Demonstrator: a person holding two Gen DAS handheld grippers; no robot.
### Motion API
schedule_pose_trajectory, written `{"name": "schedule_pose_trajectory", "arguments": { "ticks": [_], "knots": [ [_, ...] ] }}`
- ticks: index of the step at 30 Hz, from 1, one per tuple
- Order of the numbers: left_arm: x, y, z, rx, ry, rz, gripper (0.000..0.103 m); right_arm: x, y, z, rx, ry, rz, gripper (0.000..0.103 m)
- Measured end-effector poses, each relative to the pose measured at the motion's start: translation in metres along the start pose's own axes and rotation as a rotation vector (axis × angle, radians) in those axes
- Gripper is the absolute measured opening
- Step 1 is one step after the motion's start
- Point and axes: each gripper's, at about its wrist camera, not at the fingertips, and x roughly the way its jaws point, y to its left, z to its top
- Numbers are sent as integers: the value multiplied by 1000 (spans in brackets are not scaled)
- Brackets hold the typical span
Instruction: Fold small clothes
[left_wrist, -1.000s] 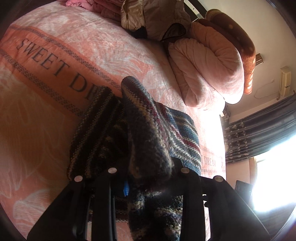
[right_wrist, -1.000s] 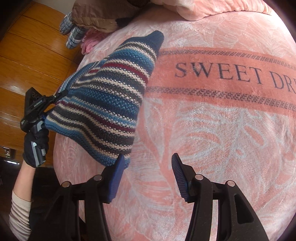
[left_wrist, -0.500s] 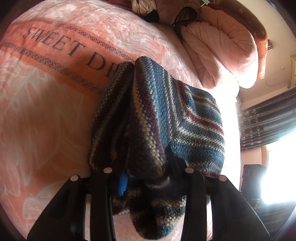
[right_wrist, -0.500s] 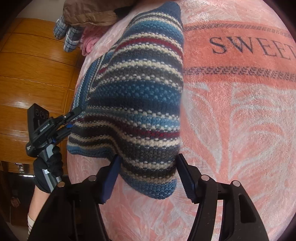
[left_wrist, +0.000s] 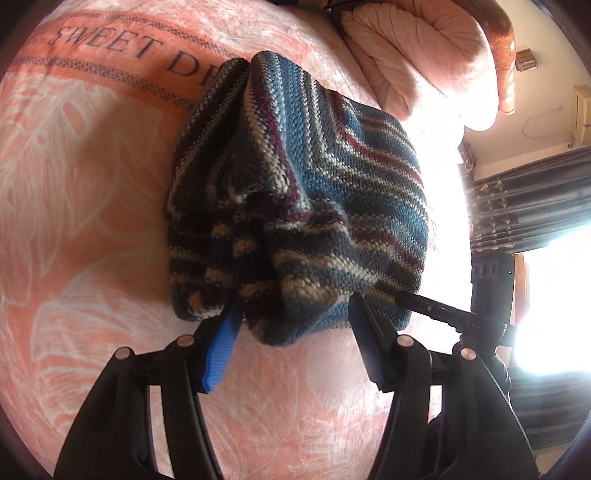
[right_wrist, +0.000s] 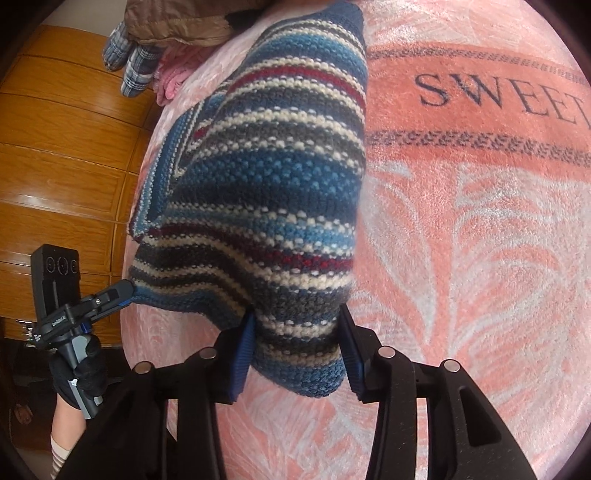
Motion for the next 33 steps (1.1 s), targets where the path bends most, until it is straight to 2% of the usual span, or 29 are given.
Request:
{"name": "schedule_pose_trajectory", "arguments": {
  "ticks": [2, 3, 9, 12, 14, 17, 19, 22, 24, 25, 28, 30, 33],
  "knots": [
    [-1, 3, 1, -6, -18, -26, 18, 0, 3, 0, -4, -1, -8, 45],
    [-3, 6, 1, -24, -28, -39, 16, 1, 5, 0, -8, -1, -11, 46],
    [-39, 29, 4, -34, -109, -89, 12, 4, 27, 2, -53, -2, -16, 51],
    [-36, 41, 2, -27, -98, -60, 12, 10, 27, 1, -53, 9, -17, 51],
    [-23, 47, -3, -10, -65, -7, 12, 14, 25, 1, -57, 19, -42, 51],
    [0, 58, -8, -25, -21, 31, 13, 20, 21, 1, -65, 28, -92, 49],
    [8, 55, -11, -7, -18, 38, 15, 22, 18, 1, -75, 29, -123, 41],
    [7, 47, -9, 36, -1, 31, 24, 25, 10, 4, -62, 30, -124, 40],
    [2, 45, -6, 56, 28, -4, 35, 27, 4, 5, -37, 36, -103, 41],
    [-3, 44, -3, 70, 26, -8, 35, 26, 1, 4, -34, 38, -94, 43],
    [-26, 42, 7, 98, -40, -10, 41, 24, 2, 5, -52, 43, -80, 52],
    [-36, 38, 15, 93, -92, -2, 49, 22, -1, 6, -45, 40, -53, 52],
    [-35, 27, 31, 77, -130, -9, 51, 19, -10, 4, -34, 40, -26, 53]
  ]
}}
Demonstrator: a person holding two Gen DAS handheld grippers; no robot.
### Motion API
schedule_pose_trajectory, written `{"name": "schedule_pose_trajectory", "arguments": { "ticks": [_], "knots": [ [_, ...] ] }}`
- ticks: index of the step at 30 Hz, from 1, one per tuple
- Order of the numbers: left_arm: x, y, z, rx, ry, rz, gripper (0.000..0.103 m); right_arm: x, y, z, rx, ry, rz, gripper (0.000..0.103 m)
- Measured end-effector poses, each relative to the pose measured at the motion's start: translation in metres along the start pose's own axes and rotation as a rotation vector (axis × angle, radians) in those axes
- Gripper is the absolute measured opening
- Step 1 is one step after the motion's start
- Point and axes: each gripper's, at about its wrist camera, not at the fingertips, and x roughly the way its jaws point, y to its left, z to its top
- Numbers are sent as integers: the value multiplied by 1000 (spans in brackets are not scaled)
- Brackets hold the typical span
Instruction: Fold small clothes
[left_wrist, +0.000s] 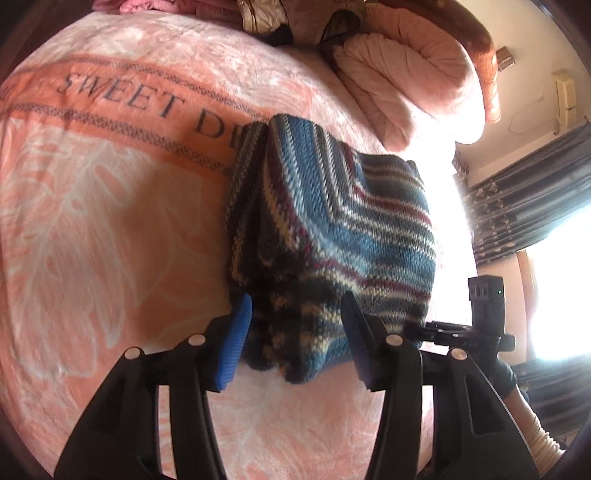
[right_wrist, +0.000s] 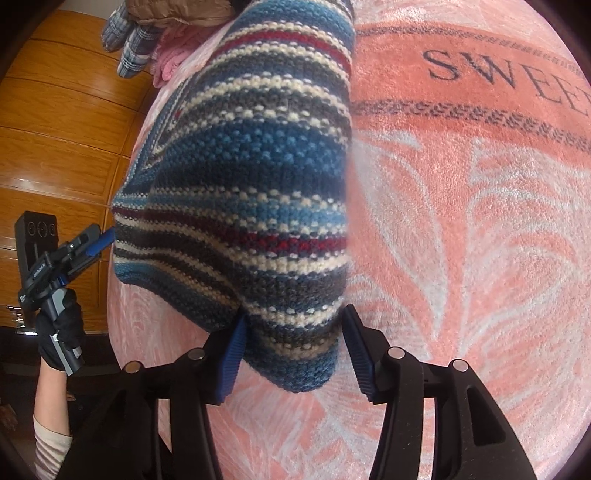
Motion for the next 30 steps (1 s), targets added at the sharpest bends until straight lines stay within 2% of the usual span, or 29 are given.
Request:
{"name": "schedule_pose_trajectory", "arguments": {
  "ticks": [4, 5, 7, 9, 13, 16, 18, 20, 22, 24, 26, 27, 30],
  "knots": [
    [20, 1, 19, -63, -19, 93, 57, -2, -9, -2, 3, 4, 12, 54],
    [27, 3, 22, -85, -14, 83, 55, -2, -8, -1, -1, 5, 9, 54],
    [36, 6, 25, -112, -4, 54, 38, 3, -1, 5, -6, 8, 4, 54],
    [38, 4, 25, -112, -20, 58, 24, 4, 1, 7, -5, 8, 4, 55],
    [22, 16, 20, -130, -68, 24, 20, 4, 4, 8, -31, 7, -4, 55],
    [27, 28, 9, -138, -35, 27, 20, 6, 7, 10, -47, 9, -8, 55],
    [33, 31, 5, -155, -24, 24, 24, 6, 5, 10, -48, 12, -8, 56],
    [31, 30, 7, -172, -30, -12, 30, 4, 3, 11, -44, 15, -3, 55],
    [23, 24, 12, -139, -43, -24, 41, -1, 2, 12, -46, 13, 2, 55],
    [16, 18, 16, -105, -68, -14, 59, -10, 2, 14, -54, -6, 12, 56],
    [15, 16, 20, -90, -63, 13, 68, -20, -2, 19, -46, -30, 32, 63],
    [17, 17, 22, -88, -56, 20, 68, -25, -5, 21, -34, -41, 47, 68],
    [29, 23, 23, -96, -10, 26, 69, -35, -13, 33, 5, -70, 102, 69]
  ]
}}
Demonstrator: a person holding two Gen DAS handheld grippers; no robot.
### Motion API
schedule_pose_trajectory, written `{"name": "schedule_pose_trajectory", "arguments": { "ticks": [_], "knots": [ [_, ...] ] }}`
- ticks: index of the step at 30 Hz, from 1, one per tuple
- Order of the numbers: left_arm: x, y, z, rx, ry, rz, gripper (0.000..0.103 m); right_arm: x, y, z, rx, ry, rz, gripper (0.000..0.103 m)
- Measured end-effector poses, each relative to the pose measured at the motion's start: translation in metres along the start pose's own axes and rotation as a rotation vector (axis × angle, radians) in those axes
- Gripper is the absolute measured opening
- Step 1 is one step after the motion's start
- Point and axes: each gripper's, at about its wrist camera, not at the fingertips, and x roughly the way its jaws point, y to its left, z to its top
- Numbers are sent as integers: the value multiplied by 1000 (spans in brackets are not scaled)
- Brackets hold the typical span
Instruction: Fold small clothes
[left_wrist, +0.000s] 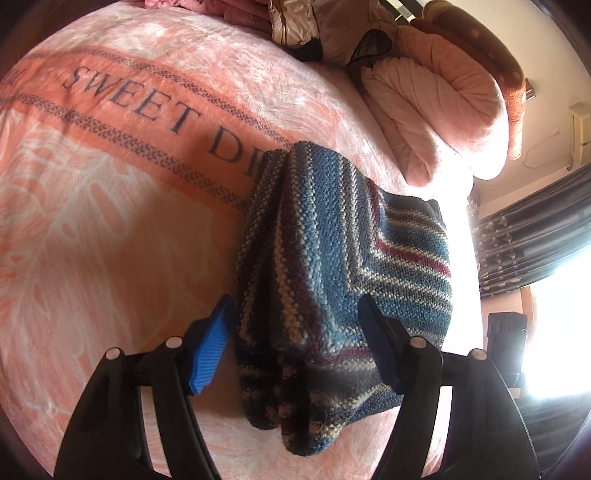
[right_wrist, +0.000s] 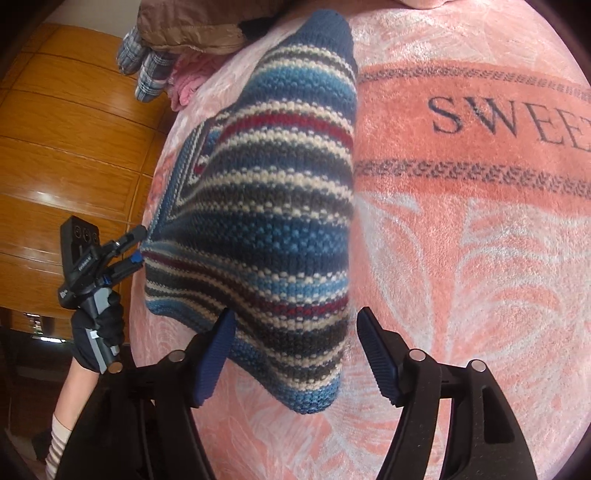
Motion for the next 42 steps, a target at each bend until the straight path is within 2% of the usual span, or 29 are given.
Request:
{"name": "schedule_pose_trajectory", "arguments": {
  "ticks": [3, 8, 13, 17, 20, 22, 24, 25, 27, 30, 33, 38, 42],
  "knots": [
    [14, 8, 0, -9, 32, 0, 69, -4, -6, 13, 27, -23, 29, 71],
    [31, 15, 4, -28, 57, -52, 69, 4, -8, 32, 53, -32, 79, 74],
    [46, 12, 8, -11, 76, -86, 76, 20, -9, 45, 57, -42, 113, 87],
    [54, 15, 10, -18, 82, -108, 81, 41, -13, 54, 85, -23, 160, 89],
    [61, 16, 11, -28, 80, -96, 80, 55, -10, 58, 88, -29, 175, 90],
    [62, 13, 11, -8, 75, -73, 71, 56, -7, 60, 73, -43, 150, 83],
    [59, 13, 11, -4, 69, -84, 54, 53, -5, 60, 59, -45, 136, 76],
    [57, 13, 11, -5, 62, -92, 51, 51, -4, 59, 49, -46, 133, 70],
    [52, 12, 9, 13, 43, -82, 43, 44, -1, 55, 24, -48, 128, 64],
    [41, 1, 6, 17, 4, -91, 38, 32, 12, 51, -33, -64, 114, 60],
    [26, -16, 2, 21, -28, -165, 34, 13, 20, 47, -57, -70, 138, 58],
    [29, -71, -19, 64, -5, -227, 34, -44, 14, 29, -91, -89, 132, 58],
    [53, -118, -45, 80, 34, -248, 34, -87, -14, 4, -82, -83, 75, 58]
  ]
}}
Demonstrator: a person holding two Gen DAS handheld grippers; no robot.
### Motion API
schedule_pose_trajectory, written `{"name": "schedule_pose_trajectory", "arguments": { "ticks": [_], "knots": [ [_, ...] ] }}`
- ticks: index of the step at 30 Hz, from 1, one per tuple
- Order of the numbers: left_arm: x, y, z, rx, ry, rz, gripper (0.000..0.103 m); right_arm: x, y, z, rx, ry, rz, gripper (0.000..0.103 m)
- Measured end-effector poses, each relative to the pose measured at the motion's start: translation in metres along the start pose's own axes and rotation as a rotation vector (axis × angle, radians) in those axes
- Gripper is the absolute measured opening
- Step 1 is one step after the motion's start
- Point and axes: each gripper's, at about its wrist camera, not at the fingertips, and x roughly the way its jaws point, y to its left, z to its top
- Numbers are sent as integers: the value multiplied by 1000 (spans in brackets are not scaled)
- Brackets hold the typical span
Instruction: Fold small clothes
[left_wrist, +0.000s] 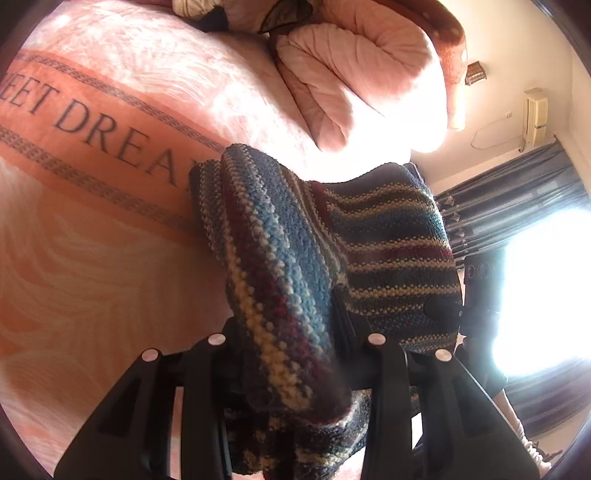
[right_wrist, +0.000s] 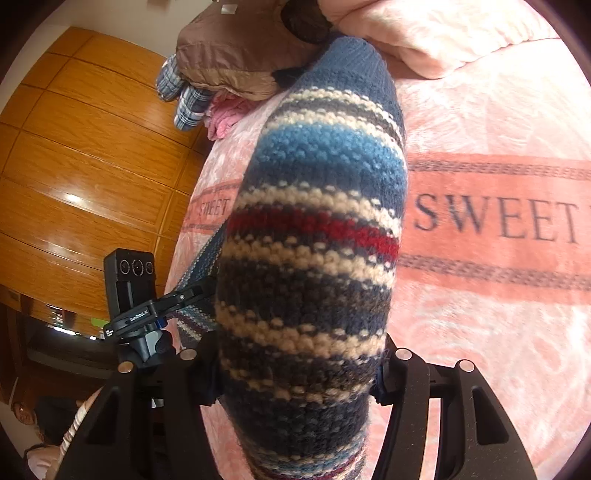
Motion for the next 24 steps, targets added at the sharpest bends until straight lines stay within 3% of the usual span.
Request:
{"name": "schedule_pose_trajectory", "arguments": {
  "ticks": [7, 11, 13, 16, 20, 24],
  "knots": [
    [60, -46, -45, 34, 35, 41, 34, -41, -73, -53, 67, 27, -86, 58],
    [76, -42, -58, 49, 11, 107, 36, -29, -115, -68, 147, 42, -88, 59],
    [82, -35, -61, 45, 3, 120, 38, -16, -127, -72, 162, 56, -105, 65],
    [83, -30, -67, 91, -8, 145, 43, -4, -132, -78, 172, 53, -106, 72],
    [88, -31, -62, 87, -7, 177, 49, -9, -128, -78, 165, 48, -127, 73],
    [72, -54, -64, 151, -6, 285, 49, -23, -111, -80, 176, 65, -183, 79]
  ]
}}
